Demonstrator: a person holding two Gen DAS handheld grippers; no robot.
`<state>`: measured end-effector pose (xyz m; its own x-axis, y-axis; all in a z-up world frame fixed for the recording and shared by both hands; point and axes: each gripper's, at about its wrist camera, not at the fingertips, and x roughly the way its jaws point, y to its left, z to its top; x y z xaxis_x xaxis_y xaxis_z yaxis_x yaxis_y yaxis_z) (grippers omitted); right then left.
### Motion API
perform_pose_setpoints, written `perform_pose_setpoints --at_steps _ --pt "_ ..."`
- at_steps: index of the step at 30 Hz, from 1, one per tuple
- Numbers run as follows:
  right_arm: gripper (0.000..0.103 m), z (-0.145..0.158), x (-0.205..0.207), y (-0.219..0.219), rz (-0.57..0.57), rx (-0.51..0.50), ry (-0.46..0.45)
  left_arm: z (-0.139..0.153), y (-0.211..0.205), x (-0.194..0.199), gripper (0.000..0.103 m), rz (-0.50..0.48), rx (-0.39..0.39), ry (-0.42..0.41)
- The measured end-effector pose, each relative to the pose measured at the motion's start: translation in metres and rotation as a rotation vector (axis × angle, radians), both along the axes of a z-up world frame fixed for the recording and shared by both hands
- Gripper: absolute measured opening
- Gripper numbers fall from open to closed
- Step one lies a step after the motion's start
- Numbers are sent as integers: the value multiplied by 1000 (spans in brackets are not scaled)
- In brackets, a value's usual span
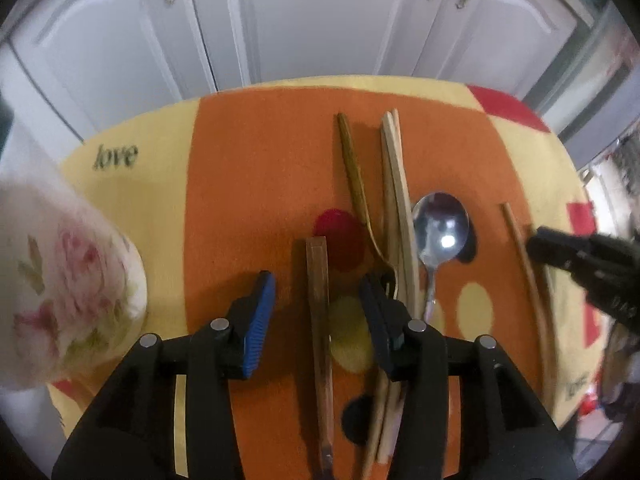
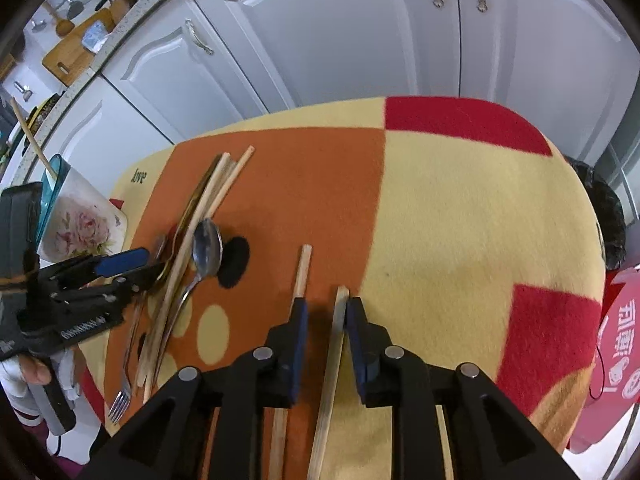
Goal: Organize utensils
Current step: 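Lift fork with left tool while right tool lifts chopstick toward the cup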
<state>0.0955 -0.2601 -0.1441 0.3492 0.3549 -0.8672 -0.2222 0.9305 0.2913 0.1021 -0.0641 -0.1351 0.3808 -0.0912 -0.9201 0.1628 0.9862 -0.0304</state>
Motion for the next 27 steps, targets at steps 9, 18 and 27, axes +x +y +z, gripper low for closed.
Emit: perform_pose_setpoints --at_steps 9,18,27 --pt "6 45 -20 -9 14 47 -100 36 31 -32 8 -12 -163 -61" --pt "5 120 -58 -10 46 150 -255 106 57 -89 8 -20 -306 -209" --pt "5 101 -44 8 72 -32 -175 126 86 -120 8 8 -357 -262"
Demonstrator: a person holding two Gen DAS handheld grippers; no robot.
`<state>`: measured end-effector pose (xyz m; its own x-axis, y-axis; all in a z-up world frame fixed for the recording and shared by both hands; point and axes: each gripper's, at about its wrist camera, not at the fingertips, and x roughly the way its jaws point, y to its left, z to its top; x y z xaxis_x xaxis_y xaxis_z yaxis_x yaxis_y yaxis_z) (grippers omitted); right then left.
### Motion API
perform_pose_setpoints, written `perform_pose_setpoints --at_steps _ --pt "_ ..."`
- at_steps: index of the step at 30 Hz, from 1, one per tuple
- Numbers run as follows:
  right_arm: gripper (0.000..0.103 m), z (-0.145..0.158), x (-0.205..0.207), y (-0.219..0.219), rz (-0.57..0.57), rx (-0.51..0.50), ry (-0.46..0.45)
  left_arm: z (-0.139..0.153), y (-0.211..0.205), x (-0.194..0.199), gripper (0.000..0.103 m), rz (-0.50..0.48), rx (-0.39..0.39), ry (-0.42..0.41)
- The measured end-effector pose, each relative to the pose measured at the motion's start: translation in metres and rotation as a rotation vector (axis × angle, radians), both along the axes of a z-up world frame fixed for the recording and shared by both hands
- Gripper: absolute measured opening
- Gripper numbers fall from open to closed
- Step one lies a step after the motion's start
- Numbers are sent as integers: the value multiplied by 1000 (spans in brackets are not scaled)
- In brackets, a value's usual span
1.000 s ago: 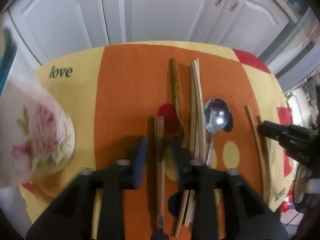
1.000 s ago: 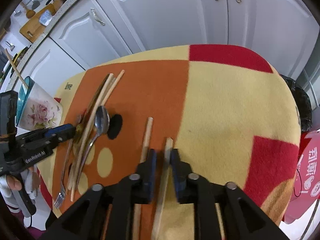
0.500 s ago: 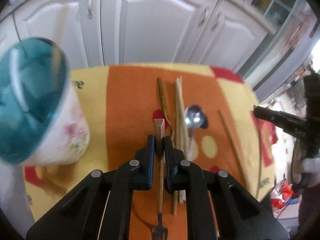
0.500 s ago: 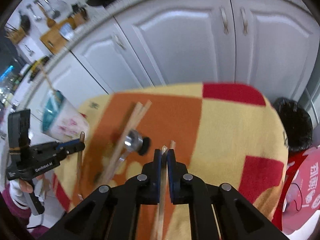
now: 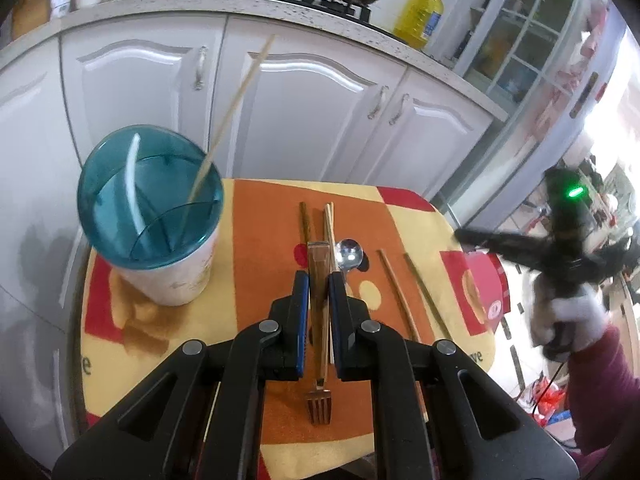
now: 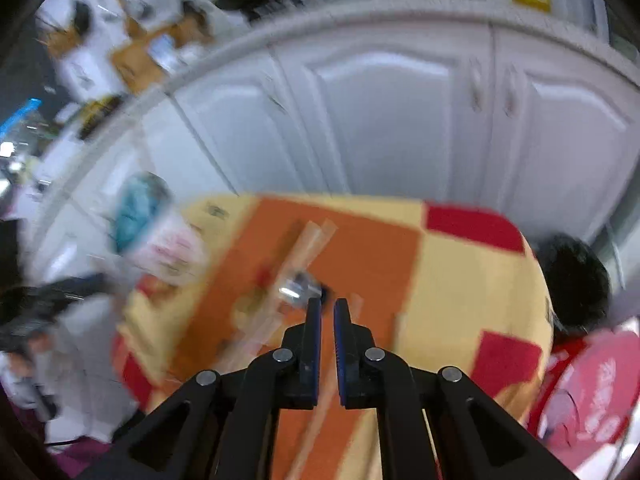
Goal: Organize utensils
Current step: 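Lift fork with left tool while right tool lifts chopstick toward the cup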
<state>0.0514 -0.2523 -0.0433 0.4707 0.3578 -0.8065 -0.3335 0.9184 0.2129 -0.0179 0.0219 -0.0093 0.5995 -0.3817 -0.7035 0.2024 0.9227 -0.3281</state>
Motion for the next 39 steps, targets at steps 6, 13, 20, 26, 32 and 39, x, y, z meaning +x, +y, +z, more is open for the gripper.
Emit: perform_pose_setpoints --at_steps 6,13,20,26,32,39 --pt "7 -81 22 -7 -68 -169 155 1 3 -5 8 2 -15 -6" --pt "6 -93 31 -1 -55 -140 116 2 4 -6 8 2 -14 -10" --pt "5 -41 7 -14 -29 46 41 10 8 -17 8 -15 -23 -23" --pt "5 22 -19 -17 14 147 -82 24 16 -30 8 -19 -33 -46" --pt "5 79 -21 14 78 229 -184 48 27 -38 8 -2 -45 -92" --pt "5 151 -7 65 173 329 -304 103 50 -37 8 25 -25 -192"
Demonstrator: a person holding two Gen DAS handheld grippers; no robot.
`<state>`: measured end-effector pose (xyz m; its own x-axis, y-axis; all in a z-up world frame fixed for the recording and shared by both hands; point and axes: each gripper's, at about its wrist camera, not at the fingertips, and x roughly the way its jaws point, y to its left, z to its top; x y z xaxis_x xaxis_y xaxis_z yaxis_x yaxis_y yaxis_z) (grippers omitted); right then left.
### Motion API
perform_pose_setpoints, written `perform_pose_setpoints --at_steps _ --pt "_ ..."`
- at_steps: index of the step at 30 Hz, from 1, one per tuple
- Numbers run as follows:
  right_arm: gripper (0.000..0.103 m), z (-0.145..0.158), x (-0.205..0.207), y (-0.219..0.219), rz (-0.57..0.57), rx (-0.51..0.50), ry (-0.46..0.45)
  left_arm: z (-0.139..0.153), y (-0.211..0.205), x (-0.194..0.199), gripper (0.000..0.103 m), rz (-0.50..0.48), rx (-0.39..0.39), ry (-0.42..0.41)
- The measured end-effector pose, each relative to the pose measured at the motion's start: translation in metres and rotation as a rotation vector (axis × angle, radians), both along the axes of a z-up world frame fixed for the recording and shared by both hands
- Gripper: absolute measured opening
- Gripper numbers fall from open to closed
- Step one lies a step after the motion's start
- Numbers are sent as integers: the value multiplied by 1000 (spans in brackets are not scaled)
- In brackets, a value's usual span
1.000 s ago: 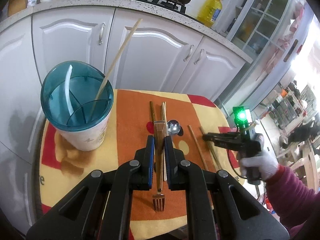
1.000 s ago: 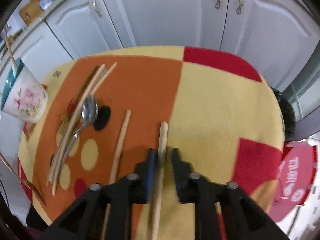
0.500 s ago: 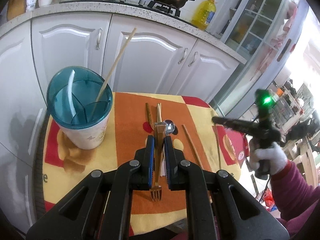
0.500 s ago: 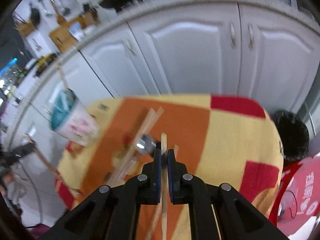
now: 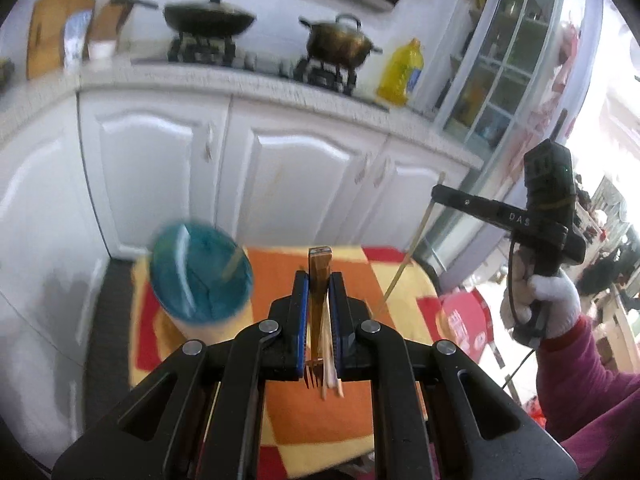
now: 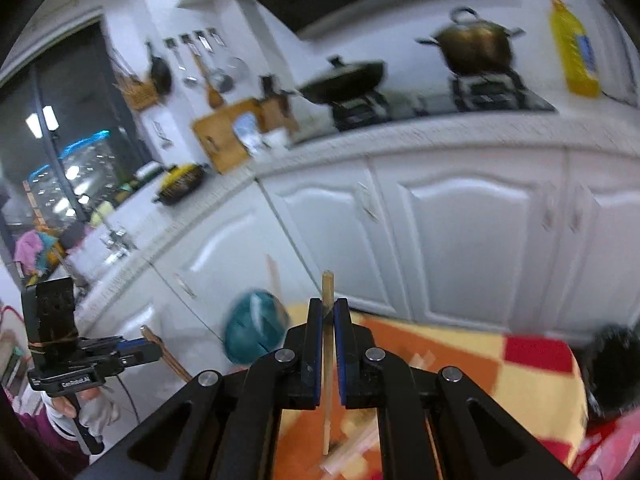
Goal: Organize utensils
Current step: 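Lift fork with left tool while right tool lifts chopstick toward the cup, then drop fork into rose cup with left tool while right tool drops chopstick in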
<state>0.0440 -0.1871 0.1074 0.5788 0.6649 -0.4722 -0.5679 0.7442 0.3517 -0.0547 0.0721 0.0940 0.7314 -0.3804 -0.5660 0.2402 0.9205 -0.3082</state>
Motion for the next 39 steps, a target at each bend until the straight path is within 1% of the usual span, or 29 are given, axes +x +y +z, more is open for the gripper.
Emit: perform_pose_setpoints --at_steps 4,7,10,13,16,18,19,23,27,30,32,35,37,39 --pt "5 34 10 36 58 23 -59 42 25 9 8 64 33 -82" --pt "5 56 20 65 89 29 -99 62 40 20 8 113 66 -131" --pt "5 68 32 97 115 41 -113 66 53 36 8 165 102 -150" --pt "5 70 42 129 117 17 -134 56 64 53 8 206 124 -139" --pt "5 59 52 158 107 -40 -155 34 69 67 8 229 154 -106" --pt "5 45 60 177 100 -80 -146 20 71 72 8 238 163 -80" --pt "5 37 65 179 100 -85 -137 9 72 75 8 246 169 -64" --pt "5 2 78 196 122 -122 -64 -17 74 83 8 260 165 -18" --pt "5 -30 84 205 147 -163 -9 -38 73 89 8 271 169 19" --pt "5 -49 90 210 160 -181 37 -50 71 91 8 290 176 31" --pt "5 -58 92 211 170 -191 51 -58 72 94 8 294 156 59" --pt "6 -62 90 208 180 -196 72 -64 71 94 8 314 160 70" --pt "12 -60 88 202 179 -180 71 -65 72 94 8 326 151 73" --pt "39 -56 84 196 177 -168 67 -65 73 94 10 339 147 76"
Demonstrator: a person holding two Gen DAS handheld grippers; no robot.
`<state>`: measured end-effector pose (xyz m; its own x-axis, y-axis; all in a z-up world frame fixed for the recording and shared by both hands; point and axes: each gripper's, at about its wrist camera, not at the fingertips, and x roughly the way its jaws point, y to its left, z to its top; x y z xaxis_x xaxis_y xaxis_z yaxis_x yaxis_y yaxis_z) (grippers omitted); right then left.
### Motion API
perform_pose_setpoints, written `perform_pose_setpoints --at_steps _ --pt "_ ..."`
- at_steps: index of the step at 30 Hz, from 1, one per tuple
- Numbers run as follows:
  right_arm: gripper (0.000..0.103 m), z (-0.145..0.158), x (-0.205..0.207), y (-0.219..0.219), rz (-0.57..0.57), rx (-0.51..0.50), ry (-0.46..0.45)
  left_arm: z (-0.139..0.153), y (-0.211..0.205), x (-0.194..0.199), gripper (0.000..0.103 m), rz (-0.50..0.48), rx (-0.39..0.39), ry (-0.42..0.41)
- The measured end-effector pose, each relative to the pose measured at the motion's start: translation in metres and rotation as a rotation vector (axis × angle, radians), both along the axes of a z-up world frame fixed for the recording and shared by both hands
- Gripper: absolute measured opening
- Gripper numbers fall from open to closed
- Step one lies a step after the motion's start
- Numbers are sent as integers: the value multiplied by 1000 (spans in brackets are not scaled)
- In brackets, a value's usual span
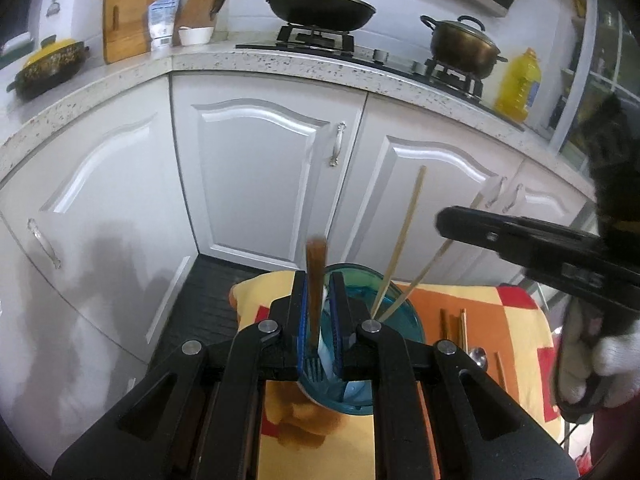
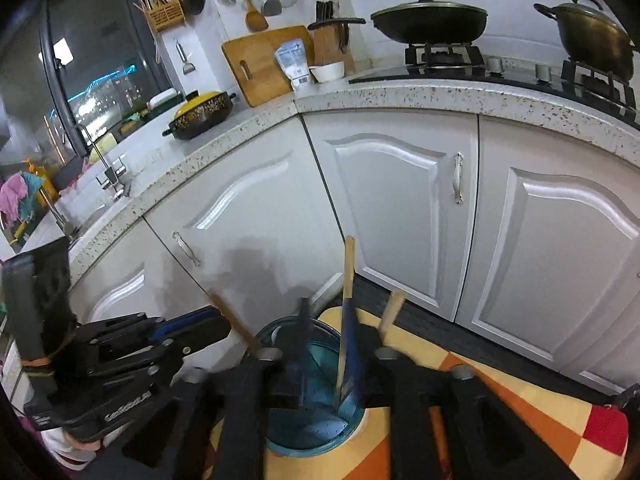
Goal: Organize utensils
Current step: 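Drop fork into rose cup with left tool while right tool drops chopstick in, then move both open tools back over the remaining utensils on the cloth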
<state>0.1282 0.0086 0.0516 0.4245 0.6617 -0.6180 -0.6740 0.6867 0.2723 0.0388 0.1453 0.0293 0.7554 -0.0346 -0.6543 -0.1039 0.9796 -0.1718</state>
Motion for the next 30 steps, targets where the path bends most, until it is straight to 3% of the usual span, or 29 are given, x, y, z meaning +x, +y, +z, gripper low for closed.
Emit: perform_pose_setpoints --at_steps 5,9,20,30 --pt "40 9 -16 -16 8 48 -5 4 -3 -5 30 6 12 -12" --pt "40 9 -26 -29 -5 52 -2 5 -8 -11 33 8 27 -9" --pt "41 -8 -54 -68 -88 -25 -13 11 -39 -29 55 12 95 -28" --pt "44 -40 -70 -130 -175 -78 27 4 -89 -35 60 -104 90 -14"
